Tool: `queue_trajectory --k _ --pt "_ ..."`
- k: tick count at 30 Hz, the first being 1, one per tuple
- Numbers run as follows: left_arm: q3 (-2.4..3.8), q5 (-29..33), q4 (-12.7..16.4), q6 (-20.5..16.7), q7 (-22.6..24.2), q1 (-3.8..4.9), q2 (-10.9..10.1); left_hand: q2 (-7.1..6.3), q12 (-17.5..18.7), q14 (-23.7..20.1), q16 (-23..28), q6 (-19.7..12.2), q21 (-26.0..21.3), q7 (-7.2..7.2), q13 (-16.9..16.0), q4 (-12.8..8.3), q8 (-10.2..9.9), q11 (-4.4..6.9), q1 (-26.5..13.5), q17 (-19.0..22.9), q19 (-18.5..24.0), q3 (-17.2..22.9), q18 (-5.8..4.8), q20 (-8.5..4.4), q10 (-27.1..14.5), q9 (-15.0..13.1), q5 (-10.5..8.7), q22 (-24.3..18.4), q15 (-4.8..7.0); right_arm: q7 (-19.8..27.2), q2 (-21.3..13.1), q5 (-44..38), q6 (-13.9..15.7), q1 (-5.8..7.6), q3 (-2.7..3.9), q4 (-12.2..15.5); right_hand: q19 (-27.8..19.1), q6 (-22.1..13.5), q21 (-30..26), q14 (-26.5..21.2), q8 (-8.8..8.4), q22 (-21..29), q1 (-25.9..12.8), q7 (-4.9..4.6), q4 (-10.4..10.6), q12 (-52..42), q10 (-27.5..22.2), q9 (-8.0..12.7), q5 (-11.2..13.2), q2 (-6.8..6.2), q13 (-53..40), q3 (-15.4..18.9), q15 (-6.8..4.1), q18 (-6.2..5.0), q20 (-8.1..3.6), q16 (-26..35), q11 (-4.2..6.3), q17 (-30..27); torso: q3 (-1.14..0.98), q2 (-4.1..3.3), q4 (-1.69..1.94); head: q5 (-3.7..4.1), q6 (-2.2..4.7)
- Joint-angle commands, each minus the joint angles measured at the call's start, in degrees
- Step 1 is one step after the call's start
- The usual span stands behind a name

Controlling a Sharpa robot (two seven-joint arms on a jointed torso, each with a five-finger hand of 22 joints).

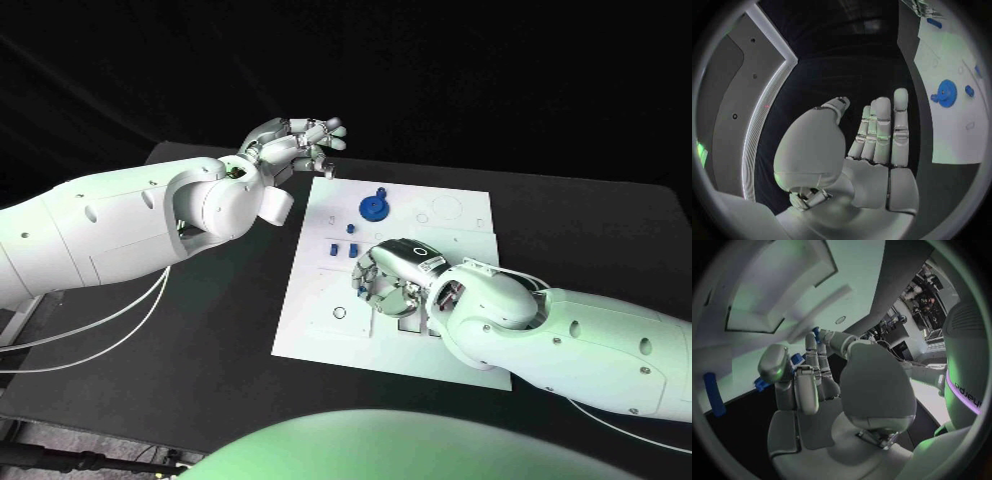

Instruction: Assemble the parts on the task board

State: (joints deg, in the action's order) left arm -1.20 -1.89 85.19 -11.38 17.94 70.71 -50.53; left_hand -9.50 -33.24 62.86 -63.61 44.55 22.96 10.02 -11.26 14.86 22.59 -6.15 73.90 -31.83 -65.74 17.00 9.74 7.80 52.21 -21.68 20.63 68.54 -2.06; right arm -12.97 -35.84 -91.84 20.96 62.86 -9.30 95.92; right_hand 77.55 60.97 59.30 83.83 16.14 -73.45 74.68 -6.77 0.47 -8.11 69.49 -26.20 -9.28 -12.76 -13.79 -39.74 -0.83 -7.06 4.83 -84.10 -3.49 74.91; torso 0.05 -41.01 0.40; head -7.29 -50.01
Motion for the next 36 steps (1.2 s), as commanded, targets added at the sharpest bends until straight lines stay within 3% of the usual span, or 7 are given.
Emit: queue_trajectory --k 1,5,10,15,27,32,36 --pt "0.05 0.1 0.2 1.0 0.0 0.08 0.0 0.26 0.0 -0.3 0.1 -0.5 -0.3 -0.09 0.1 0.1 0.2 0.03 0.5 0.0 -0.1 0.0 0.46 0.09 -0.3 0.0 -0.06 -0.1 -0.02 -0.1 -0.1 -0.5 -2.8 -0.25 -0.21 0.0 -0.1 -0.3 -0.1 3.7 0.09 0.0 -0.8 -0.15 0.0 0.4 0.1 -0.1 -0.6 -0.23 0.0 0.5 -0.08 0.55 0.14 -0.4 0.01 3.2 -0.03 0.00 -0.03 0.02 0.01" --pt "0.05 0.1 0.2 1.0 0.0 0.08 0.0 0.26 0.0 -0.3 0.1 -0.5 -0.3 -0.09 0.1 0.1 0.2 0.03 0.5 0.0 -0.1 0.0 0.46 0.09 -0.3 0.0 -0.06 -0.1 -0.02 -0.3 -0.2 -0.5 -3.0 -0.26 -0.23 0.0 -0.2 -1.2 -0.4 3.7 -0.49 0.0 -1.7 -0.40 0.1 1.1 -0.6 0.0 -1.4 -0.77 0.1 1.1 0.15 0.54 0.29 -0.4 -0.29 3.1 -0.05 0.01 0.01 0.07 0.01" --pt "0.05 0.1 0.1 1.1 -0.2 0.08 0.0 0.33 -0.1 -0.3 0.1 -0.5 -0.4 -0.09 0.1 0.1 0.3 0.03 0.4 0.1 -0.1 0.0 0.47 0.11 -0.3 0.0 -0.14 -0.1 -0.03 -0.3 -0.2 -0.7 -1.9 -0.26 -0.24 -0.3 -0.5 -4.9 -1.4 3.4 -2.93 0.4 -3.1 -1.94 0.3 3.2 -4.0 0.9 -3.0 -2.37 1.0 2.1 1.35 0.46 1.19 0.0 -1.77 2.1 -0.06 -0.01 -0.03 0.15 0.01" --pt "0.05 0.1 0.1 1.2 -0.4 0.08 0.0 0.45 -0.1 -0.3 0.1 -0.5 -0.4 -0.09 0.1 0.1 0.3 0.03 0.5 0.1 -0.1 0.0 0.47 0.12 -0.3 -0.1 -0.17 -0.1 -0.04 -0.2 -0.3 -0.8 -0.7 -0.27 -0.25 -0.3 -1.4 -6.6 -3.7 3.1 -4.19 1.5 -3.5 -2.85 0.0 4.0 -6.6 1.6 -3.1 -3.17 1.8 3.6 2.11 0.03 1.95 0.5 -2.64 0.8 -0.08 0.00 0.01 0.19 0.01" --pt "0.05 -0.2 0.0 1.5 -0.9 0.08 0.0 0.57 -0.1 -0.3 0.1 -0.6 -0.4 -0.09 0.1 0.2 0.4 0.02 0.5 0.1 -0.1 0.0 0.47 0.13 -0.4 -0.1 -0.31 -0.1 -0.04 -1.3 -3.0 -2.2 2.3 -0.16 -0.12 2.4 -1.5 -6.8 -4.3 2.9 -4.60 1.7 -2.7 -3.03 -0.6 3.3 -7.8 2.2 -3.5 -2.98 2.2 6.0 2.36 -0.13 2.39 0.8 -2.88 0.2 -0.10 0.04 -0.01 0.39 0.24" --pt "0.05 -0.3 -0.1 1.7 -1.1 0.08 -0.1 0.64 -0.1 -0.3 0.1 -0.6 -0.5 -0.09 0.1 0.2 0.4 0.02 0.5 0.1 -0.1 0.0 0.48 0.13 -0.4 -0.1 -0.41 -0.1 -0.04 -2.2 -6.5 -1.5 2.3 1.22 0.34 5.2 -1.3 -6.1 -4.1 2.9 -4.35 1.6 -2.5 -2.89 -0.7 3.0 -7.7 2.2 -4.0 -2.83 2.2 6.1 2.30 -0.10 2.36 0.8 -2.79 0.2 -0.11 0.06 -0.02 0.78 0.60" --pt "0.05 -0.3 -0.2 1.9 -1.1 0.07 -0.2 0.64 -0.1 -0.3 0.1 -0.6 -0.5 -0.09 0.1 0.2 0.4 0.02 0.5 0.1 -0.1 0.0 0.48 0.13 -0.4 -0.1 -0.41 -0.1 -0.04 -3.6 -10.7 1.4 -0.4 3.79 0.67 7.3 -1.3 -5.9 -4.2 2.9 -4.32 1.6 -2.9 -2.78 -0.4 2.8 -7.7 2.3 -3.7 -3.00 2.3 6.7 2.24 -0.11 2.33 0.8 -2.71 0.1 -0.05 0.10 -0.11 1.38 0.95"
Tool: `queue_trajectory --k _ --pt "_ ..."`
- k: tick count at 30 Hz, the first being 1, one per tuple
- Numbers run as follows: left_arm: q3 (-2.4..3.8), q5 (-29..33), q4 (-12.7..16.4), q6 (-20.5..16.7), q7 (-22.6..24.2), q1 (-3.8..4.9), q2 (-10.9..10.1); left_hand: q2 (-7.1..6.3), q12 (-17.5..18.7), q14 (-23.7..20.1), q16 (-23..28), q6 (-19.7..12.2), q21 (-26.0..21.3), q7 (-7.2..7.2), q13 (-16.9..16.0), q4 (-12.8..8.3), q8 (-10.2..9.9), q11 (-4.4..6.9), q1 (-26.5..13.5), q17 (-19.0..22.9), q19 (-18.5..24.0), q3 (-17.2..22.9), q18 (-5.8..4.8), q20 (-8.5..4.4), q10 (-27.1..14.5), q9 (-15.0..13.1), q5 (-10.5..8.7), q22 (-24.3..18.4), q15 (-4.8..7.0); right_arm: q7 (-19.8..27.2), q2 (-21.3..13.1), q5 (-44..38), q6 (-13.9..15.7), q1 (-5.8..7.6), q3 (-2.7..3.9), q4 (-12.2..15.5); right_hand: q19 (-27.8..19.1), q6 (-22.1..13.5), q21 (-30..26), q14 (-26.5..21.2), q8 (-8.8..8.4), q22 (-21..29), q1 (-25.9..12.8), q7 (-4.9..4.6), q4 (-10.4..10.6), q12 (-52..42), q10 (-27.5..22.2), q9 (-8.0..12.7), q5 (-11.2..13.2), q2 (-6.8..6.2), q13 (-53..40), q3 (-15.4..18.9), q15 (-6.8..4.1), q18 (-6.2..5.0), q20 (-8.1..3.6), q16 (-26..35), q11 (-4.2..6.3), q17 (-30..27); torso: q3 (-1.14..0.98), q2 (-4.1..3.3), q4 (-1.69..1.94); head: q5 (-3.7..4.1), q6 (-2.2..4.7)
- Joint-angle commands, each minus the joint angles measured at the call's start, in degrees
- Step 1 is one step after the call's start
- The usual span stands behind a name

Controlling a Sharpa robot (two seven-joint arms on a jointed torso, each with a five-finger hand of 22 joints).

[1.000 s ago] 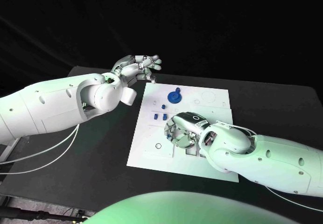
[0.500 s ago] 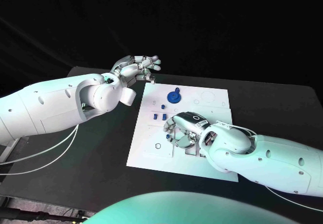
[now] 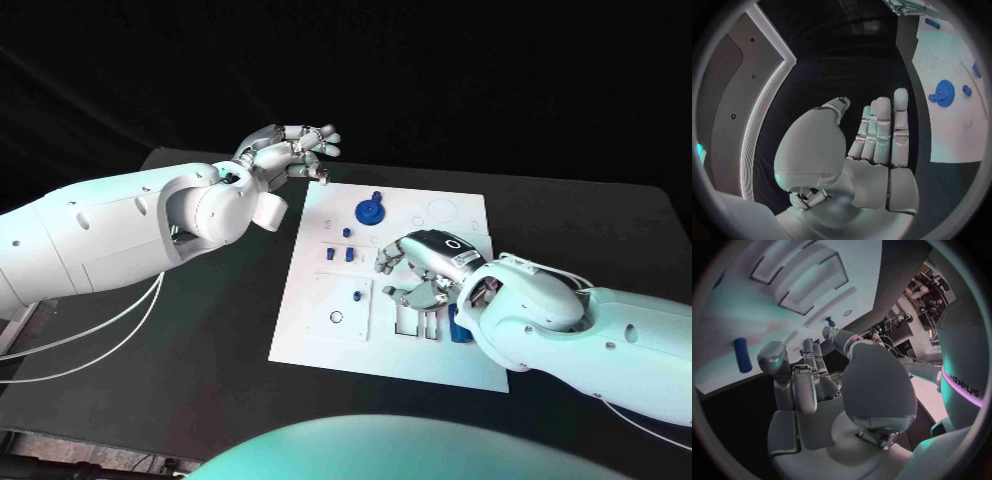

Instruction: Assemble the parts on the task board

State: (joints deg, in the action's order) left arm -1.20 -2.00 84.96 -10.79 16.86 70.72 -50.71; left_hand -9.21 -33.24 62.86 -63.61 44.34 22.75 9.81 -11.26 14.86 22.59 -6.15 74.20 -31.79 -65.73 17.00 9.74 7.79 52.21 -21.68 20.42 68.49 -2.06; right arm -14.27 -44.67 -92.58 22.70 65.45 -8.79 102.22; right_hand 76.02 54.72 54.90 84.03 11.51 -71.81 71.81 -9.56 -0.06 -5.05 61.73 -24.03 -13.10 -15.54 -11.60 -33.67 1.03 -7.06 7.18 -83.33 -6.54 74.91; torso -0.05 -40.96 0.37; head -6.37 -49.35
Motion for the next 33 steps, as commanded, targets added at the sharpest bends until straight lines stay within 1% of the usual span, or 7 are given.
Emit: queue_trajectory --k 1,7,8,9,14,21,33 --pt "0.05 -0.2 0.0 1.3 0.0 0.07 0.0 0.34 -0.1 -0.3 0.1 -0.4 -0.3 0.12 0.1 0.2 0.4 0.02 0.2 0.1 -0.1 0.0 0.48 0.14 -0.4 -0.1 -0.20 -0.1 -0.05 -2.8 -2.7 3.0 -3.2 1.81 0.23 1.2 -0.6 -0.3 -1.8 2.4 -0.18 0.9 -0.3 0.12 0.3 0.0 -0.9 0.5 1.2 -0.23 0.4 1.8 0.38 -0.45 -0.03 0.5 0.35 -1.1 0.06 0.06 -0.12 0.66 0.40" --pt "0.04 -0.3 -0.2 1.6 0.0 0.06 0.1 0.34 -0.1 -0.3 0.1 -0.4 -0.3 0.12 0.1 0.2 0.4 0.02 0.2 0.1 -0.1 0.0 0.48 0.14 -0.4 -0.1 -0.20 -0.1 -0.05 -3.8 -5.9 3.7 -6.8 3.98 0.43 0.4 -2.4 -2.2 -7.1 1.0 -1.65 3.6 4.4 0.35 3.9 -1.4 -5.3 2.6 1.2 3.06 1.8 19.5 0.67 -1.17 0.25 2.5 -0.05 -5.2 0.01 0.13 -0.20 1.32 1.04" --pt "0.04 -0.3 -0.2 1.7 0.0 0.05 0.1 0.34 -0.1 -0.3 0.1 -0.4 -0.3 0.12 0.1 0.2 0.4 0.02 0.2 0.1 -0.1 0.0 0.48 0.14 -0.4 -0.1 -0.20 -0.1 -0.05 -3.7 -6.1 3.6 -7.2 4.16 0.45 0.0 -2.4 -2.2 -7.2 1.0 -1.66 3.6 4.5 0.36 3.9 -1.4 -5.3 2.6 1.2 3.08 1.8 19.6 0.68 -1.17 0.26 2.5 -0.06 -5.2 0.01 0.16 -0.23 1.31 1.10" --pt "0.04 -0.3 -0.2 1.8 0.0 0.05 0.1 0.37 -0.2 -0.4 0.1 -0.4 -0.3 0.12 0.0 0.2 0.4 0.02 0.2 0.1 -0.1 0.0 0.49 0.15 -0.4 -0.1 -0.38 -0.1 -0.05 -3.5 -6.2 3.5 -7.6 4.29 0.45 -0.4 -2.5 -2.6 -7.9 0.8 -1.88 3.9 7.5 0.80 6.9 -2.1 -6.5 3.2 1.1 3.68 2.3 24.1 0.89 -1.24 0.42 2.6 -0.27 -5.7 0.00 0.17 -0.25 1.30 1.16" --pt "0.04 -0.3 -0.3 2.2 0.0 0.04 0.3 0.36 -0.2 -0.4 0.1 -0.4 -0.3 0.13 0.0 0.2 0.4 0.02 0.2 0.1 -0.1 0.0 0.49 0.15 -0.4 -0.1 -0.41 -0.1 -0.05 -3.1 -6.1 3.1 -8.9 4.50 0.44 -1.7 -2.4 -3.2 -8.8 0.7 -1.99 4.1 12.6 1.98 13.6 -3.4 -8.0 4.3 1.7 3.12 3.5 27.5 1.11 -1.31 0.64 2.5 -0.54 -6.1 -0.05 0.13 -0.20 1.42 1.36" --pt "0.03 -0.3 -0.3 2.4 -0.1 0.04 0.2 0.36 -0.2 -0.4 0.1 -0.4 -0.3 0.13 0.0 0.2 0.4 0.02 0.2 0.1 -0.1 0.0 0.49 0.15 -0.4 -0.1 -0.41 -0.1 -0.05 -2.9 -5.1 2.3 -10.3 4.28 0.28 -3.4 -2.6 -2.5 -9.6 0.3 -1.42 4.4 15.2 2.02 16.3 -4.4 -7.8 4.5 1.9 3.30 4.0 27.5 1.05 -1.42 0.62 2.9 -0.44 -7.1 0.02 0.05 -0.11 1.39 1.38" --pt "0.03 -0.4 -0.2 2.4 -0.3 0.04 0.1 0.36 -0.2 -0.4 0.1 -0.4 -0.3 0.13 0.0 0.2 0.4 0.02 0.2 0.1 -0.1 0.0 0.49 0.15 -0.4 -0.1 -0.41 -0.1 -0.05 -2.3 -4.1 2.0 -9.2 3.84 0.14 -4.6 0.2 2.0 -4.6 1.6 0.21 1.5 16.3 1.31 16.4 -6.4 -1.6 5.1 4.0 5.10 4.2 19.9 -0.42 -0.53 -0.67 1.7 1.16 -5.1 0.05 0.05 -0.17 1.36 1.23"
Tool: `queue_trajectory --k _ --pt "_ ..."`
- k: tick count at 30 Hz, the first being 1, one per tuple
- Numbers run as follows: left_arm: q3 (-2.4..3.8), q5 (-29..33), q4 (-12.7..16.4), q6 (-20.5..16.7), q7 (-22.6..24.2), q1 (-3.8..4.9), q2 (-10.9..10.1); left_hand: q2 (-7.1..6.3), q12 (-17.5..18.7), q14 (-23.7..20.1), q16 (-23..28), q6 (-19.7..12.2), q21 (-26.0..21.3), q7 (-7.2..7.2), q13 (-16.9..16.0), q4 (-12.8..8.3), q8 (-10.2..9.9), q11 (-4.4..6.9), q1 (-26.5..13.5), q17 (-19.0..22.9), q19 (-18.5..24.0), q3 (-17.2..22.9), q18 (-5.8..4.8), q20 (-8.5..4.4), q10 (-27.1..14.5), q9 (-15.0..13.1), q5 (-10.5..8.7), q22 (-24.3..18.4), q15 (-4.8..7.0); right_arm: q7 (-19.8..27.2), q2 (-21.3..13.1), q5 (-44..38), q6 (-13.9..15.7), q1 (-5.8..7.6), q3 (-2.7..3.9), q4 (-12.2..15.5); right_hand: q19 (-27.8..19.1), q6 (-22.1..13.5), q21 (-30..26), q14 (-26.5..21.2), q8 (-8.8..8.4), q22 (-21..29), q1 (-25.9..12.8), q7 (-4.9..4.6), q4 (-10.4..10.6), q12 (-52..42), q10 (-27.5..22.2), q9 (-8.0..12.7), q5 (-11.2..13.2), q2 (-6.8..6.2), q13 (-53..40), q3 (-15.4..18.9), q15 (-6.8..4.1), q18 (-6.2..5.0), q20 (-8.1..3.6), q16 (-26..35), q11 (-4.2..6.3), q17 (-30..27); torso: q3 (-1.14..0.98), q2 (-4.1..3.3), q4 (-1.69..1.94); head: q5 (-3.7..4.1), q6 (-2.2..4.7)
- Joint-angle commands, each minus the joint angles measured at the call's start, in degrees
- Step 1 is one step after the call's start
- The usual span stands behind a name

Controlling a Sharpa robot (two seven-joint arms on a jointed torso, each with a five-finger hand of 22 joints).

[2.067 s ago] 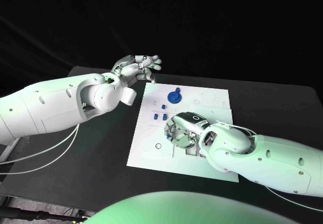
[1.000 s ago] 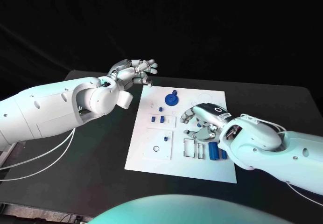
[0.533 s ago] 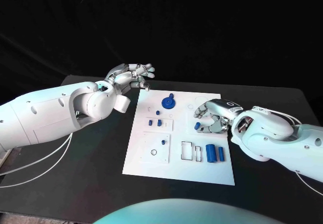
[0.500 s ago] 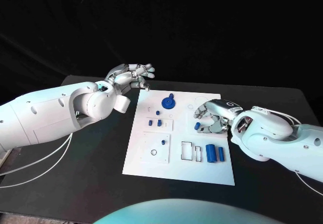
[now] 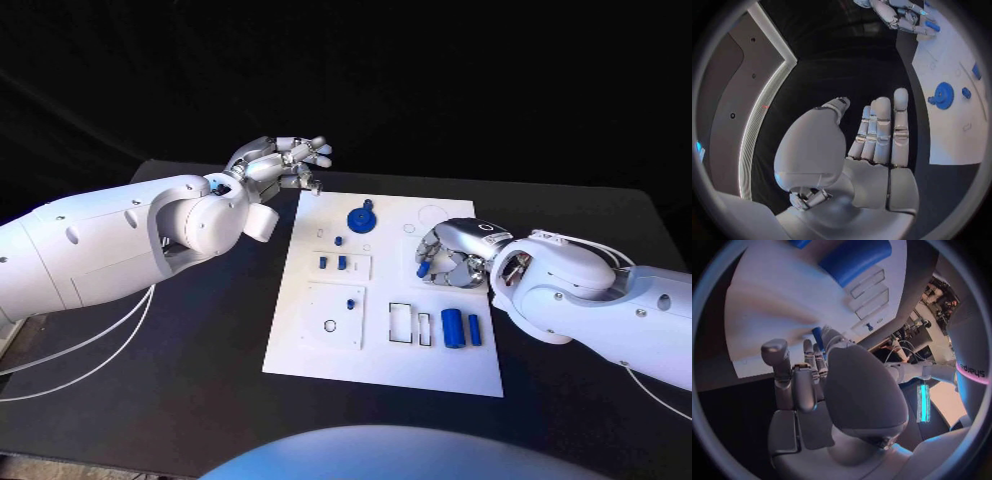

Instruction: Assemble the parts on the task board

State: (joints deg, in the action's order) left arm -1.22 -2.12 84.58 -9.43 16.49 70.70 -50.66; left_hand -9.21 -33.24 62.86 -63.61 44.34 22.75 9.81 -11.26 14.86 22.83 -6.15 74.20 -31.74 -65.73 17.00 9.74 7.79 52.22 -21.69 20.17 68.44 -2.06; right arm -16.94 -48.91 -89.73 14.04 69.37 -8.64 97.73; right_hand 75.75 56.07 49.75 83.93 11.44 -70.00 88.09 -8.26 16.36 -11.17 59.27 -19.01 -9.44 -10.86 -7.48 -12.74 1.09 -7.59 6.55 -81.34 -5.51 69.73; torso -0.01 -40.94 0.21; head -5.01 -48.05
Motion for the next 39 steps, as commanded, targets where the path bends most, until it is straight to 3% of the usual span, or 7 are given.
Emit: queue_trajectory --k 1,7,15,22,27,32,39 --pt "0.05 -0.3 0.2 1.1 0.1 0.06 0.0 0.36 -0.2 -0.4 0.1 -0.4 -0.3 0.13 0.0 0.2 0.2 0.02 0.2 0.1 -0.1 0.0 0.49 0.15 -0.4 -0.1 -0.16 -0.1 -0.05 0.4 0.3 -0.7 -0.5 -0.09 -0.02 -0.1 0.8 1.4 1.1 1.9 0.51 -0.7 -0.1 0.01 0.0 -0.1 1.8 0.1 1.3 0.53 0.1 -2.7 -0.59 0.10 -0.17 -0.4 0.24 0.5 0.00 0.05 -0.03 0.00 -0.12" --pt "0.05 -0.4 0.2 1.1 0.0 0.06 0.0 0.38 -0.2 -0.4 0.1 -0.5 -0.4 0.14 0.0 0.2 0.2 0.00 0.2 0.1 -0.1 0.0 0.49 0.16 -0.5 -0.1 -0.30 -0.1 -0.06 1.0 0.6 -0.3 0.8 -0.28 -0.04 -0.2 1.4 3.4 2.4 2.2 1.27 -1.7 -1.4 0.43 -0.1 0.8 5.8 -0.2 1.8 -0.40 0.3 -8.8 -1.09 0.32 -0.64 -1.0 0.89 1.6 -0.01 0.06 -0.07 -0.02 -0.24" --pt "0.05 -0.4 0.2 1.3 0.0 0.06 0.0 0.54 -0.3 -0.5 0.0 -0.3 -0.5 0.10 0.0 0.4 0.5 0.00 0.1 0.1 -0.2 -0.1 0.50 0.19 -0.6 -0.2 -0.60 -0.1 -0.08 0.7 0.7 -0.1 2.5 -0.42 -0.05 -0.2 1.6 4.1 2.8 2.4 1.79 -2.2 -2.8 0.74 -0.6 1.7 7.5 -0.7 2.6 -1.41 0.3 -12.3 -1.30 0.39 -0.86 -1.3 1.19 2.1 -0.02 0.06 -0.05 -0.03 -0.32" --pt "0.05 -0.5 0.1 1.5 -0.3 0.06 0.1 0.59 -0.4 -0.5 0.0 -0.2 -0.6 0.06 0.0 0.5 0.6 0.01 0.1 0.2 -0.2 -0.2 0.51 0.20 -0.6 -0.2 -1.02 -0.1 -0.08 -0.3 0.4 0.0 6.2 -0.47 -0.05 0.0 2.1 6.8 3.9 2.7 5.28 -3.2 -3.1 2.27 -3.8 1.5 11.8 -4.3 3.4 -0.53 -0.9 -18.2 -2.62 0.57 -1.98 -2.0 2.72 3.4 0.06 0.23 -0.05 -0.27 -0.32" --pt "0.05 -0.5 0.0 1.8 -0.5 0.06 0.1 0.59 -0.4 -0.5 0.0 -0.2 -0.6 0.06 0.0 0.5 0.6 0.02 0.1 0.2 -0.2 -0.2 0.51 0.20 -0.6 -0.2 -1.08 -0.1 -0.08 -0.4 -0.5 1.1 8.8 -0.29 0.01 1.6 2.0 5.6 3.7 2.6 6.95 -3.5 -5.3 2.23 -6.1 2.3 12.3 -7.3 3.4 -1.19 -1.5 -21.6 -2.71 0.57 -2.17 -1.9 2.75 3.2 -0.01 0.11 -0.02 -0.44 -0.25" --pt "0.05 -0.7 -0.2 2.0 -0.7 0.06 0.2 0.59 -0.4 -0.5 0.0 -0.2 -0.6 0.06 0.0 0.5 0.6 0.02 0.1 0.2 -0.2 -0.2 0.51 0.20 -0.6 -0.2 -1.08 -0.1 -0.08 -0.2 -1.5 1.8 10.6 0.38 0.20 3.9 1.7 5.1 3.0 2.5 7.55 -3.3 -6.6 2.27 -6.9 2.7 12.3 -8.5 4.2 -1.46 -1.8 -22.7 -2.65 0.46 -2.17 -1.6 2.78 2.6 0.10 0.23 0.03 -0.48 -0.09" --pt "0.04 -1.1 -0.3 2.4 -0.9 0.05 0.4 0.67 -0.4 -0.6 0.0 -0.2 -0.7 0.07 0.0 0.5 0.7 0.01 0.1 0.2 -0.2 -0.2 0.51 0.20 -0.7 -0.2 -1.18 -0.1 -0.08 0.3 -2.1 2.7 11.8 1.25 0.44 7.6 1.8 5.0 3.3 2.5 7.96 -3.6 -7.3 2.34 -7.5 2.8 12.5 -9.2 4.6 -1.49 -2.0 -23.4 -2.69 0.52 -2.18 -1.6 2.85 2.7 0.08 0.17 0.05 -0.73 -0.08"
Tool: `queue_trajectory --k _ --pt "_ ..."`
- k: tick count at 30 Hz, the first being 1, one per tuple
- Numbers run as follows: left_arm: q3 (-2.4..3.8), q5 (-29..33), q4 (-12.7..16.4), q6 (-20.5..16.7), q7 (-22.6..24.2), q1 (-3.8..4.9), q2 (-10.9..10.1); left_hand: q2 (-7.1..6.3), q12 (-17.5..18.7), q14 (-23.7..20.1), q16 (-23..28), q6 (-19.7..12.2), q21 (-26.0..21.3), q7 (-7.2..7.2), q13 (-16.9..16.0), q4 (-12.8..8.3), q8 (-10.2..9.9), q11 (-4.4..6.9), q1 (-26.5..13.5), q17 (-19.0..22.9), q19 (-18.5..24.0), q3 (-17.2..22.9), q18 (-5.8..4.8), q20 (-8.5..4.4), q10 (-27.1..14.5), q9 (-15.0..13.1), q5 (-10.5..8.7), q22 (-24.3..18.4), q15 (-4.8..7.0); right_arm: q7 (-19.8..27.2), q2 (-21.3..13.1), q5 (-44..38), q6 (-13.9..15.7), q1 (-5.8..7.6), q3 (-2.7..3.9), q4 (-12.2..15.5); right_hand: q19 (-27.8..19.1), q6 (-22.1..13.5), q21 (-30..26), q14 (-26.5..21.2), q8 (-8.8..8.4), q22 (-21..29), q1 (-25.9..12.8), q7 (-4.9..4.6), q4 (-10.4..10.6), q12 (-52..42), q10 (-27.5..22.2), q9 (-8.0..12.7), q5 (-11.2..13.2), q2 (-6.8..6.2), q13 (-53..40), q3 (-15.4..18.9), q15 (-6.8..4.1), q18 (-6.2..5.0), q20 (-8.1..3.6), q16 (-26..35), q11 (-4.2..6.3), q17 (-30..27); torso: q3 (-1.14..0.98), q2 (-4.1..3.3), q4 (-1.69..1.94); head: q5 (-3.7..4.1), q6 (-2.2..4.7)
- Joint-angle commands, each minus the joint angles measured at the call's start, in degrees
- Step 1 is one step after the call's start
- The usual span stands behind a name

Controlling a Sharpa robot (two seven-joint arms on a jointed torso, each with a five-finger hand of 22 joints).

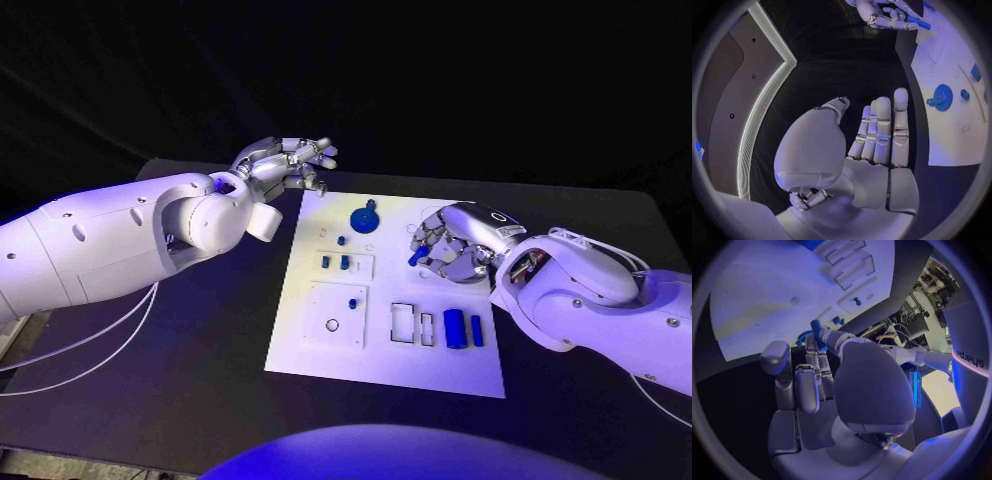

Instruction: Assemble the parts on the task board

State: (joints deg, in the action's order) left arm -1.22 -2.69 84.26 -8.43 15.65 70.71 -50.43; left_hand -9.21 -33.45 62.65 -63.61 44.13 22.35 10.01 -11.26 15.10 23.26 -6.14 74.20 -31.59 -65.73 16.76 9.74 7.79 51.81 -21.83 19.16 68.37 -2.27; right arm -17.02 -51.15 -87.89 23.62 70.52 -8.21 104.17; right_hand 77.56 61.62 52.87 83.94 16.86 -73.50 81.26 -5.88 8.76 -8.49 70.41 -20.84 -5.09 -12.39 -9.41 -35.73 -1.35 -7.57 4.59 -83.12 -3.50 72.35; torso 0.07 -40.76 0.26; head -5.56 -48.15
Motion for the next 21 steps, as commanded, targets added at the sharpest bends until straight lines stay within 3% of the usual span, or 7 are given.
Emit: queue_trajectory --k 1,9,11,21 --pt "0.03 -0.6 0.0 1.4 -0.1 0.04 0.2 0.67 -0.2 -0.3 0.0 0.0 -0.3 -0.14 0.0 0.3 0.2 0.01 0.1 0.1 -0.2 0.0 0.51 0.21 -0.3 -0.1 -0.17 -0.1 0.13 0.5 0.4 1.0 2.2 0.14 0.03 1.5 0.0 -0.5 0.2 2.5 2.53 -0.1 -0.5 -0.03 0.1 0.2 1.4 -7.4 0.3 0.03 -0.1 -0.4 -0.25 0.49 -0.22 0.2 0.84 0.1 -0.01 -0.04 -0.05 -0.23 0.04" --pt "0.03 -0.6 -0.3 1.5 -0.1 0.03 0.6 0.67 -0.2 -0.3 0.0 0.0 -0.3 -0.14 0.0 0.3 0.2 0.01 0.1 0.1 -0.2 0.0 0.51 0.21 -0.3 -0.1 -0.17 -0.1 0.13 1.5 6.0 0.1 2.4 -0.13 -0.12 2.4 0.0 -0.9 -0.1 2.5 2.77 -0.1 -1.0 -0.10 -0.6 0.4 1.4 -8.1 -0.3 -0.08 -0.3 -1.0 -0.27 0.46 -0.25 0.2 0.83 0.1 0.01 0.06 -0.16 -0.79 0.10" --pt "0.03 -0.7 -0.5 1.6 -0.1 0.03 0.8 0.67 -0.2 -0.3 0.0 0.0 -0.3 -0.14 0.0 0.3 0.2 0.01 0.1 0.1 -0.2 0.0 0.51 0.21 -0.3 -0.1 -0.17 -0.1 0.13 1.5 7.6 -0.4 2.4 -0.42 -0.22 2.1 0.0 -0.9 -0.1 2.5 2.77 -0.1 -1.0 -0.10 -0.6 0.4 1.4 -8.1 -0.3 -0.08 -0.3 -1.0 -0.27 0.46 -0.25 0.2 0.83 0.1 -0.01 0.06 -0.02 -0.97 -0.04" --pt "0.02 -1.4 -0.8 2.2 0.0 0.02 1.7 0.73 -0.2 -0.4 -0.1 -0.2 -0.3 -0.11 0.0 0.3 0.2 -0.02 0.1 0.1 -0.2 0.0 0.51 0.22 -0.4 0.0 -0.27 -0.1 0.12 1.9 14.1 -2.5 1.2 -3.61 -0.79 -0.7 0.0 -1.3 -0.1 2.6 2.92 -0.2 -1.5 -0.34 -1.9 0.7 1.3 -8.8 -1.3 -0.26 -0.5 -1.8 -0.22 0.46 -0.25 0.1 0.73 0.2 -0.02 -0.02 0.10 -1.81 -0.26"
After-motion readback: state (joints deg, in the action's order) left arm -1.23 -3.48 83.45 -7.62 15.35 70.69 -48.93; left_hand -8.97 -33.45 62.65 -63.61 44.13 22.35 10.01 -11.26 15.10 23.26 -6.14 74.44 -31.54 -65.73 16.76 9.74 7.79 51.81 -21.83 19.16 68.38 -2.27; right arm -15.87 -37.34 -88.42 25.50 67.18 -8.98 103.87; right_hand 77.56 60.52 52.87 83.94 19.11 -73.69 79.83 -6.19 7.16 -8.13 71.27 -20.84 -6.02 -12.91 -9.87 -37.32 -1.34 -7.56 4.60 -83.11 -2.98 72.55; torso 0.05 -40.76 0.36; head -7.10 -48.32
